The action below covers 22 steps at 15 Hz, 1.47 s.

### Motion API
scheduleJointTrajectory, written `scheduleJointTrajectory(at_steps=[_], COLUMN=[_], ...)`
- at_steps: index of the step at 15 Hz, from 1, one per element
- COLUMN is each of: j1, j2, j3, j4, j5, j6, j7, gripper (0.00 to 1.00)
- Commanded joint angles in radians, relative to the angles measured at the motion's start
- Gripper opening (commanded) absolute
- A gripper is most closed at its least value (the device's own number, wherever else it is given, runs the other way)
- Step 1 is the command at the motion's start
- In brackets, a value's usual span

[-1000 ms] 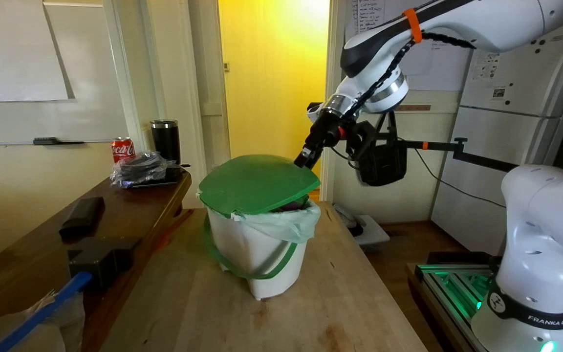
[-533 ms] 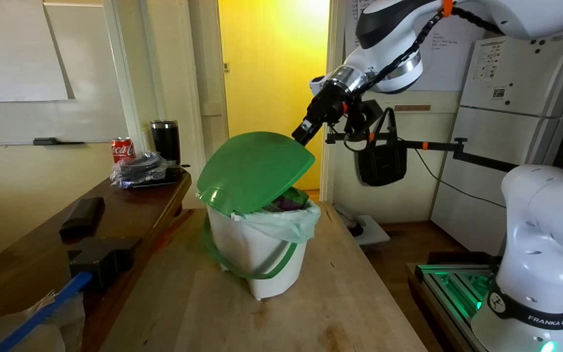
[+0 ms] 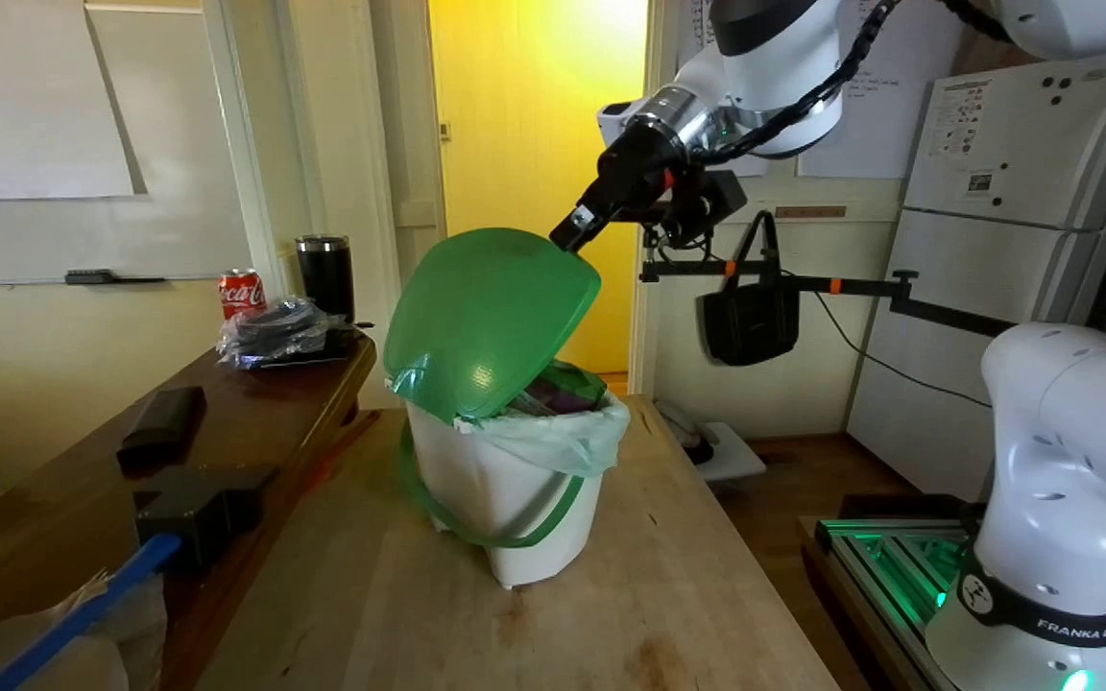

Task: Open the trash can then remove the contents inside

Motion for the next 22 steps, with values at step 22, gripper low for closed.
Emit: scheduleJointTrajectory(at_steps=[22], j1=[0.186], j2=[0.079], j3=[0.031], j4=[0.156], j5=[-0.089], j6=[0.01], j7=[-0.001], gripper=[1.0])
